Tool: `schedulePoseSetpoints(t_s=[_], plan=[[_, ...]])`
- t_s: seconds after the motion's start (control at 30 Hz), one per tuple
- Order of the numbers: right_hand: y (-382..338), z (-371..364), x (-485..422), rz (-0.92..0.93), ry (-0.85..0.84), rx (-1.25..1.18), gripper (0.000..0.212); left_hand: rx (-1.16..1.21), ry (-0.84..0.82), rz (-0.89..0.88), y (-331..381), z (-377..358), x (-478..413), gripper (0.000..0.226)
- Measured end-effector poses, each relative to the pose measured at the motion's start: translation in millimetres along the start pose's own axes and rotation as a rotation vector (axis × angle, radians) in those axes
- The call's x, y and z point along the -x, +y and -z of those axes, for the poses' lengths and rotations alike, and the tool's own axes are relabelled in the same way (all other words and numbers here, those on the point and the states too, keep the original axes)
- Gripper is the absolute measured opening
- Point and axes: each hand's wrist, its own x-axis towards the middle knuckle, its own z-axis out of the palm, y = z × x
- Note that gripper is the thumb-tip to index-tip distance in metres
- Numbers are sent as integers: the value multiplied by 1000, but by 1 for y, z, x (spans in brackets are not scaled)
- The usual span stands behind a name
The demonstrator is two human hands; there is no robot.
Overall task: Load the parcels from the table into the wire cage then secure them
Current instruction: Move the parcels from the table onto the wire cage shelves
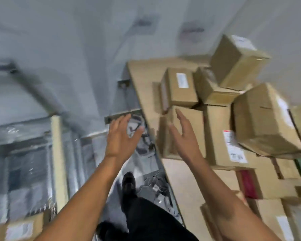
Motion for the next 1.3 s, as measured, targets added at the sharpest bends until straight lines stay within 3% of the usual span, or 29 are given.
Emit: schedulePoseSetpoints(t_s=[0.23, 0.47, 0.63, 0.77, 0.87, 0.97, 1.03, 1.2, 1.3], plan=[[30, 67, -62, -84, 163, 5, 73, 148, -142, 37, 77, -85, -88, 75], [43, 66, -115, -176, 137, -64, 66, 292, -168, 205, 104, -138, -160, 81], [42, 50, -138, -159, 88, -80, 71, 510, -240, 241, 84, -143, -176, 55], [39, 35, -158, -191, 98, -33, 78, 616, -276, 257, 71, -131, -176, 56], [25, 24, -168, -248, 83, -117, 71, 709, -287, 289, 72, -118, -174, 52], [3, 17, -165, -199, 70, -253, 56, 824, -238, 334, 75, -90, -166, 49], [-16, 10, -155, -111, 37, -296, 51, 852, -174, 340, 74, -64, -153, 59], [-72, -43, -107, 65, -202, -288, 47, 871, 173, 412, 39, 18, -93, 97], [-100, -99, -66, 117, -392, -303, 53, 770, 379, 428, -8, 72, -42, 102]])
